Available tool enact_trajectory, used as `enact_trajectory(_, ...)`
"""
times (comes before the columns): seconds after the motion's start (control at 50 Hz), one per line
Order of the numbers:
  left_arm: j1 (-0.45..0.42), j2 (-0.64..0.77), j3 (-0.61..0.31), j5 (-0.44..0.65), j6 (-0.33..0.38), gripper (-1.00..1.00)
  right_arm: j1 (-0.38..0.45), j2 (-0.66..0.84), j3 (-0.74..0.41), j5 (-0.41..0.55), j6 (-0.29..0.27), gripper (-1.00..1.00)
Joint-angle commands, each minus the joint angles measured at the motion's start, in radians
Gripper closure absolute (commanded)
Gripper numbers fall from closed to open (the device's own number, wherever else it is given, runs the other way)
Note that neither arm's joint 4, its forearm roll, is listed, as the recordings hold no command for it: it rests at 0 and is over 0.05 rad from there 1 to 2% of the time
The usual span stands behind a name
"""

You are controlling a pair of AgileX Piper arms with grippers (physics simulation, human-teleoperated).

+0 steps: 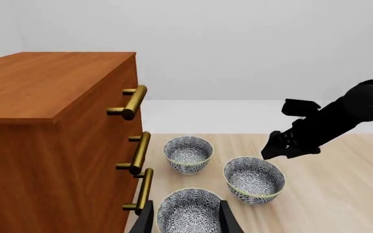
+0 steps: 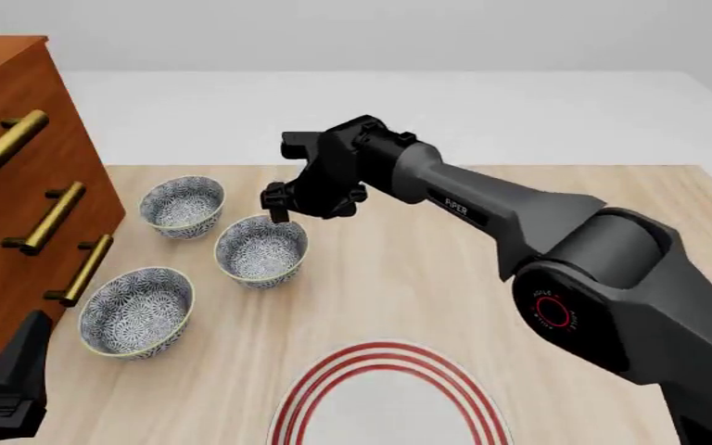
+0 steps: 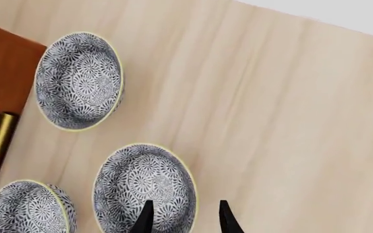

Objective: Pick up the bowl and put it in the middle on the plate.

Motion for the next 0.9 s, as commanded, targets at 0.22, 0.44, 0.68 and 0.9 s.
enact_trajectory(0.22, 0.000, 0.000, 0.000, 0.000, 0.000, -1.00, 0.014, 0.040, 0.019, -0.016, 0.030, -1.00)
enact_trajectory(0.44, 0.000, 0.000, 0.000, 0.000, 0.000, -1.00, 0.009, 0.054, 0.020, -0.022, 0.031, -1.00)
enact_trajectory(0.68, 0.000, 0.000, 0.000, 0.000, 0.000, -1.00, 0.013, 0.074, 0.023, -0.031, 0.032, -1.00)
enact_trajectory(0.9, 0.000, 0.000, 0.000, 0.000, 0.000, -1.00, 0.012, 0.085, 0.027, -0.038, 0.039, -1.00)
